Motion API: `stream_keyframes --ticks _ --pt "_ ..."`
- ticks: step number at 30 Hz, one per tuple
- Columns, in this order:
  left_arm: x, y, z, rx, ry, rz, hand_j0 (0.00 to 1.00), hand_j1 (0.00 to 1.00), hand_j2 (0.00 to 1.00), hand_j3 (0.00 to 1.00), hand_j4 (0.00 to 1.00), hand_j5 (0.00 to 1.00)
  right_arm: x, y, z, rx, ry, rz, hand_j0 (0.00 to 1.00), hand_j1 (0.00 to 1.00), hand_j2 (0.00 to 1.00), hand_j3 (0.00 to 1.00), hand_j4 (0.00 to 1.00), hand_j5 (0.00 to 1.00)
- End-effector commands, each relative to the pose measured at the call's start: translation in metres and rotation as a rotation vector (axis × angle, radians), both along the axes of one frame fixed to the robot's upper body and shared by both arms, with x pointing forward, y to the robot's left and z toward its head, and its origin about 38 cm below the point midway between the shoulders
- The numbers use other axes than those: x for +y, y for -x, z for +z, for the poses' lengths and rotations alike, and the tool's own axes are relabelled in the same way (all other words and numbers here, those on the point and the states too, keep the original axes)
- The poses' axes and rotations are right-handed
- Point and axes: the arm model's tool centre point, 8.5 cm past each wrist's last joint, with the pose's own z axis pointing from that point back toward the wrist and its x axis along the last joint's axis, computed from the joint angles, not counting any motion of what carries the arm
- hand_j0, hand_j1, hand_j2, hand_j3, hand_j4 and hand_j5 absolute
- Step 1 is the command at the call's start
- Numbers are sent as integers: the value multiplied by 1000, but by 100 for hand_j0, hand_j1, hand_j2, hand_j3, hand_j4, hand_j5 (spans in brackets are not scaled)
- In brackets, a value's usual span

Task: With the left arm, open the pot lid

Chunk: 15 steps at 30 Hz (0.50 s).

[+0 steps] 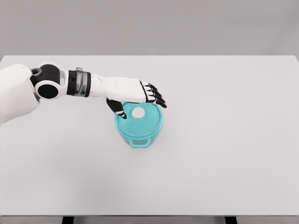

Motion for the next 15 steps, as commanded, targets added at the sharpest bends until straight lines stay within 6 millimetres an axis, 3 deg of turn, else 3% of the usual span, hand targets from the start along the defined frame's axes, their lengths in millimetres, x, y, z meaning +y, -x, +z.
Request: stream_keyframes --ticks 1,4,6,8,10,13,15 --pt "5 -5 -4 -17 -29 15 100 100 100 100 100 100 0 0 0 1 -1 0 100 100 100 100 100 100" --pt "7 -7 -5 -12 -27 25 98 98 98 98 98 98 0 0 0 1 -1 2 100 100 100 100 100 100" --pt "6 -6 -5 -10 -24 23 72 72 72 72 72 72 0 0 0 -1 -1 1 100 100 100 100 100 100" --pt "6 -5 -6 -7 -24 23 62 62 62 62 62 62 0 0 0 1 -1 0 100 100 100 100 100 100" --pt "7 -5 -5 -6 -21 25 40 40 40 40 40 40 0 0 0 -1 -1 1 100 100 100 100 100 100" --pt "10 -6 -3 5 -6 35 23 23 23 23 23 23 0 0 0 -1 -1 1 100 100 100 100 100 100" --pt "22 -8 2 12 7 61 22 22 22 22 22 22 0 0 0 -1 -1 1 100 100 100 100 100 100"
